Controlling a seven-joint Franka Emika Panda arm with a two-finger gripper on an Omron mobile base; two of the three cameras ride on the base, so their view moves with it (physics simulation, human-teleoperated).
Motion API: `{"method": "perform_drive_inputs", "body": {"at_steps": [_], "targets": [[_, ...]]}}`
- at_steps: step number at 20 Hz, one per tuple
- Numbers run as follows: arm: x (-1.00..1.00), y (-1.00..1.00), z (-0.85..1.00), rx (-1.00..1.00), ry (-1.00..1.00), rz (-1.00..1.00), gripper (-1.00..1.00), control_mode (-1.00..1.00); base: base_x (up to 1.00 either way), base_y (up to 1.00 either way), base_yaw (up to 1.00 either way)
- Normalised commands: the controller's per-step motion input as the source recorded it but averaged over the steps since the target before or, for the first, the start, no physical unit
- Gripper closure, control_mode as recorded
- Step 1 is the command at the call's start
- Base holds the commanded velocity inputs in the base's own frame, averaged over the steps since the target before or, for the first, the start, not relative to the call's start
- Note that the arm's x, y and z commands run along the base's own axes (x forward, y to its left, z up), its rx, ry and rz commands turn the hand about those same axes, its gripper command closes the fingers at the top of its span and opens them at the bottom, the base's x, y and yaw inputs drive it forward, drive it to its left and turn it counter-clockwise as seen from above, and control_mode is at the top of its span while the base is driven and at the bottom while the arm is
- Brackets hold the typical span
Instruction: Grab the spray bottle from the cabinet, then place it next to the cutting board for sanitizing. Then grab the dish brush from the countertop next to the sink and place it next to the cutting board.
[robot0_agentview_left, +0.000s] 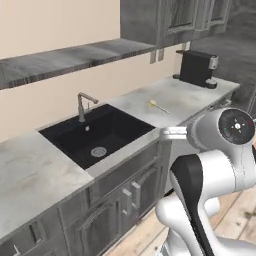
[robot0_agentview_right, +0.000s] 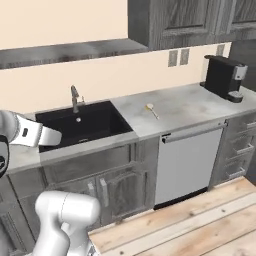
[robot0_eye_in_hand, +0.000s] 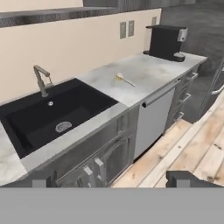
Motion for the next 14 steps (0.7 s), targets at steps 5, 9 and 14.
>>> {"method": "perform_drive_inputs", "body": {"at_steps": [5,9,14], "targets": [[0.0,0.0,0.0,0.0,0.0,0.0,-1.0,1.0,1.0,-1.0,0.27],[0.0,0.0,0.0,0.0,0.0,0.0,-1.0,1.0,1.0,-1.0,0.29],[0.0,0.0,0.0,0.0,0.0,0.0,-1.0,1.0,1.0,-0.97,0.38]]}}
